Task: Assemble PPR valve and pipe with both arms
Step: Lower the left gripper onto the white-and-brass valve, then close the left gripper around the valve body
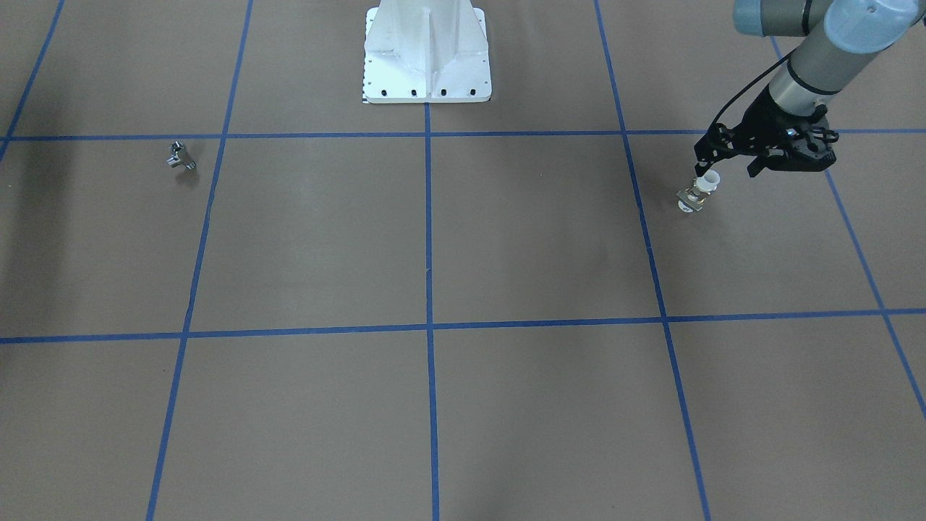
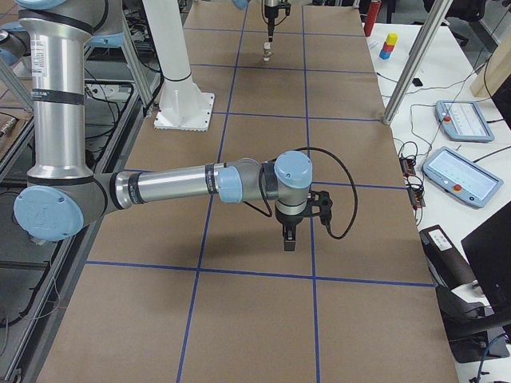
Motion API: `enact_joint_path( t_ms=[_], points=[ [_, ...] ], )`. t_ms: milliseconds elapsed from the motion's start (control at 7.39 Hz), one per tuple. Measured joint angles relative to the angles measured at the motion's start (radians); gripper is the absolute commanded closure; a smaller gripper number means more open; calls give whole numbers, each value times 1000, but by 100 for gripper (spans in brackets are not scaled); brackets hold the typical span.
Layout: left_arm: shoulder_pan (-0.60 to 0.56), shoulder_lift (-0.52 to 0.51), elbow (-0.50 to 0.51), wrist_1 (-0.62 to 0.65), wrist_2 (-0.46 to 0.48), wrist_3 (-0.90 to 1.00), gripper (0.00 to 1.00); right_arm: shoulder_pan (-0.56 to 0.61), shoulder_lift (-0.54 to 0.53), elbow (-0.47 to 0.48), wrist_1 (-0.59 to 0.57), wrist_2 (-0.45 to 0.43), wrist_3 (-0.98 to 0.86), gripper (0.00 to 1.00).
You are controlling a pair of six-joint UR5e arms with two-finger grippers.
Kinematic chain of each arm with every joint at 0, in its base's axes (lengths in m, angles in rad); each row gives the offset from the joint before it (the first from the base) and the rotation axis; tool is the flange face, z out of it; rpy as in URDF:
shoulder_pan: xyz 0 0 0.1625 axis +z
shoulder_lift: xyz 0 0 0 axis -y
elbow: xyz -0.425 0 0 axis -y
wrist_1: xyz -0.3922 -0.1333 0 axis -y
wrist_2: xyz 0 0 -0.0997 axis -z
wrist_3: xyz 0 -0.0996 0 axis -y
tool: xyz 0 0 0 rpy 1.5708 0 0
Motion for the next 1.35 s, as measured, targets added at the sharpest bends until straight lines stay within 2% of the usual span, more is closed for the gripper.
enact_joint_path(
  t_ms=[812, 1083, 1354],
  points=[
    [44, -15, 59, -3, 32, -23, 1, 0, 2, -3, -2, 6, 4, 0],
    [44, -16, 70, -4, 31, -18, 14, 0, 2, -4, -2, 4, 5, 0],
    [47, -17, 74, -5, 30, -9, 17, 0, 3, -6, -1, 4, 5, 0]
  ],
)
